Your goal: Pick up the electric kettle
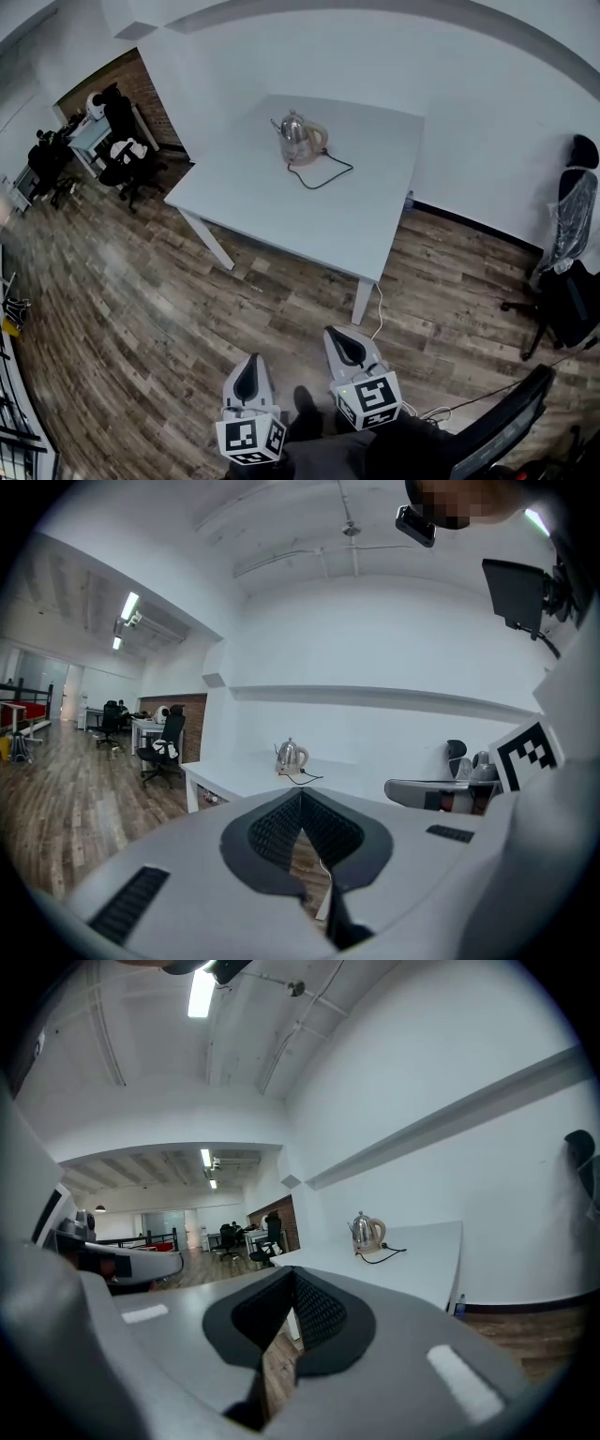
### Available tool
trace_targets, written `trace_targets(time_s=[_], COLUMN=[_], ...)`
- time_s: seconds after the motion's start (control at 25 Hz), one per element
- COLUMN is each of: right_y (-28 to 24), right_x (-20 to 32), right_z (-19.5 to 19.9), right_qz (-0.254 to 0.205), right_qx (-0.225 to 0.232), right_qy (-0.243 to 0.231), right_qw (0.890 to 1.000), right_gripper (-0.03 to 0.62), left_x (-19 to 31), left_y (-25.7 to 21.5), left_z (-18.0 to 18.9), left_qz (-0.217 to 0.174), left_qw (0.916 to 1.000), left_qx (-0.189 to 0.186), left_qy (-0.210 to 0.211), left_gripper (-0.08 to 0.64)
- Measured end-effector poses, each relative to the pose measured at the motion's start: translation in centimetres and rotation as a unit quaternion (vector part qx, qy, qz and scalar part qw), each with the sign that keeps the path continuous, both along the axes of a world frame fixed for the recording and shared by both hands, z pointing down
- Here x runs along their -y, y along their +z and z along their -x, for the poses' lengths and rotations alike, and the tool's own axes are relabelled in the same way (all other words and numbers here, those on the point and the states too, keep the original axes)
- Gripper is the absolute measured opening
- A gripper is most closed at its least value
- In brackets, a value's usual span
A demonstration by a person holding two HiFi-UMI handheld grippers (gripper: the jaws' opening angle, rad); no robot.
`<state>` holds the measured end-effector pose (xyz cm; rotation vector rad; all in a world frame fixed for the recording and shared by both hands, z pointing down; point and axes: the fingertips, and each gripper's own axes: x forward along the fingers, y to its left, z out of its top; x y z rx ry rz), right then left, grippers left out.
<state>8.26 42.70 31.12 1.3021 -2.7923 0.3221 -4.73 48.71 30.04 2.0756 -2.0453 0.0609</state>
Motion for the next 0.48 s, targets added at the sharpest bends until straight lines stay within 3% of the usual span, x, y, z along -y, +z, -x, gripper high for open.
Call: trace_targets(time_s=[0.48], right_y=[-1.6], right_x=[7.7], right_z=[9.6], right_qz=[-0.019], right_qx=[-0.035], right_qy=[0.029], right_qw=[0.999], right_gripper=[0.003], left_x=[8.9], left_y=[-0.6], left_z=[9.7], left_qz=[-0.024], left_qw=[0.9988], left_qx=[-0.012], left_qy=[0.041], left_gripper=[0.000])
